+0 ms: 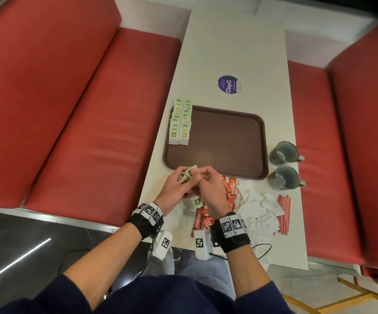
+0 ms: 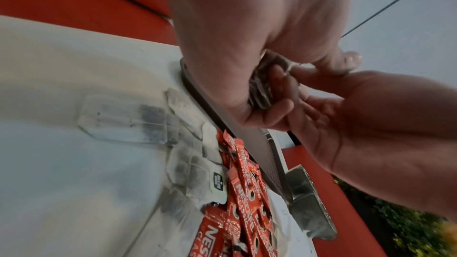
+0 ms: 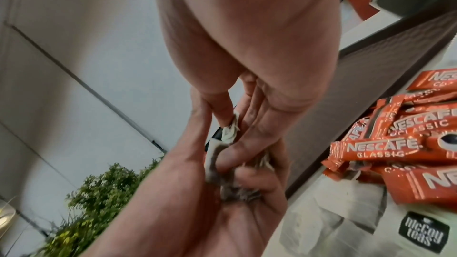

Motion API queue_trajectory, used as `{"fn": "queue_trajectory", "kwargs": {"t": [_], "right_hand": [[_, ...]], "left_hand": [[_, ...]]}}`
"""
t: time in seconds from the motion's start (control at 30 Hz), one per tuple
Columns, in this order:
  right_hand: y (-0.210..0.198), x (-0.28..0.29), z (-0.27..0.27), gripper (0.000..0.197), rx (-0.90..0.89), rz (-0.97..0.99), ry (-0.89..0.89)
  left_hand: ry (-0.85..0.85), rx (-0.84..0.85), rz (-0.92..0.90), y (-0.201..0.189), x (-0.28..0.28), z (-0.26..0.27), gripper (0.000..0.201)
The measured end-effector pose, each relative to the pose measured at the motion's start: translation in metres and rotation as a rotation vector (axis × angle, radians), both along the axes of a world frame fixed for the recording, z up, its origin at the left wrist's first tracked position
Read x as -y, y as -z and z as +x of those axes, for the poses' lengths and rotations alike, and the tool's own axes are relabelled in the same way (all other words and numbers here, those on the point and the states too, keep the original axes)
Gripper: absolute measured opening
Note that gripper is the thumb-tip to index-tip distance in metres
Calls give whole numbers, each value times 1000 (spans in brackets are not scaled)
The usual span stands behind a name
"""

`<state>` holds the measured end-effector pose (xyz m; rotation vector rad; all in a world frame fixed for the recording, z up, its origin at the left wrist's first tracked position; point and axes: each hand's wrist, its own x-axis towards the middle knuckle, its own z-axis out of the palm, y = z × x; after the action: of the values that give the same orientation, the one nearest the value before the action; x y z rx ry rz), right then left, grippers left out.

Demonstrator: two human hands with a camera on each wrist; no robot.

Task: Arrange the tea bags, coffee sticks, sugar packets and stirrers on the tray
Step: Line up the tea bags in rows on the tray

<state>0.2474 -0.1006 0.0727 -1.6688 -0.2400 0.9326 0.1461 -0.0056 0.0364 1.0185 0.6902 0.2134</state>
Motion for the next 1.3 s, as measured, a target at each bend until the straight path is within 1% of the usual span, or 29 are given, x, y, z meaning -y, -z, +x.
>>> {"fn": "queue_trajectory", "kwargs": {"t": [0.07,0.13,0.27,0.37,0.43,0.5,0.63,0.7,0.73,0.8,0.87,0.93,1.0,1.1,1.2,1.3], "right_hand": [[-6,1,6,26,-99,26,13],[-9,1,13,25,-133,36,3],[-14,-1,29,15,-32,17,-57],[-19,-6,41,12,19,5,-121],[-23,-10,49,10,112,-29,-197],[-29,-14,56,13,222,-73,-306],[-41,-23,67,15,480,-163,-646],[-42,-30,69,13,633,-189,-752],[-42,-34,68,12,692,-182,-748],[-40,-40,67,11,753,-144,-647],[-37,-44,63,12,778,-112,-525],[-32,-46,59,13,802,-103,-457],[-26,-48,58,12,815,-117,-459],[-16,-56,62,12,799,-151,-501],[-7,-75,72,10,819,-251,-508],[1,-103,83,12,871,-382,-576]], "left_hand": [[-40,-4,9,1,-3,-2,48],[-68,-21,30,0,-7,-3,37],[-79,-19,34,0,-23,-6,28],[-70,-23,27,-4,-34,-9,19],[-61,-29,16,-6,-41,-10,14],[-21,-25,22,-9,-48,-12,16],[128,-31,125,-16,-55,-14,27],[166,-65,198,-15,-58,-11,23],[173,-79,247,-14,-59,-8,18],[146,-101,309,-12,-60,-4,11],[78,-112,300,-10,-62,-1,9],[28,-106,294,-8,-64,2,10],[-6,-116,307,-6,-67,3,12],[-70,-144,310,-6,-71,2,8],[-142,-209,341,-1,-76,-7,11],[-181,-239,300,6,-82,-18,8]]}}
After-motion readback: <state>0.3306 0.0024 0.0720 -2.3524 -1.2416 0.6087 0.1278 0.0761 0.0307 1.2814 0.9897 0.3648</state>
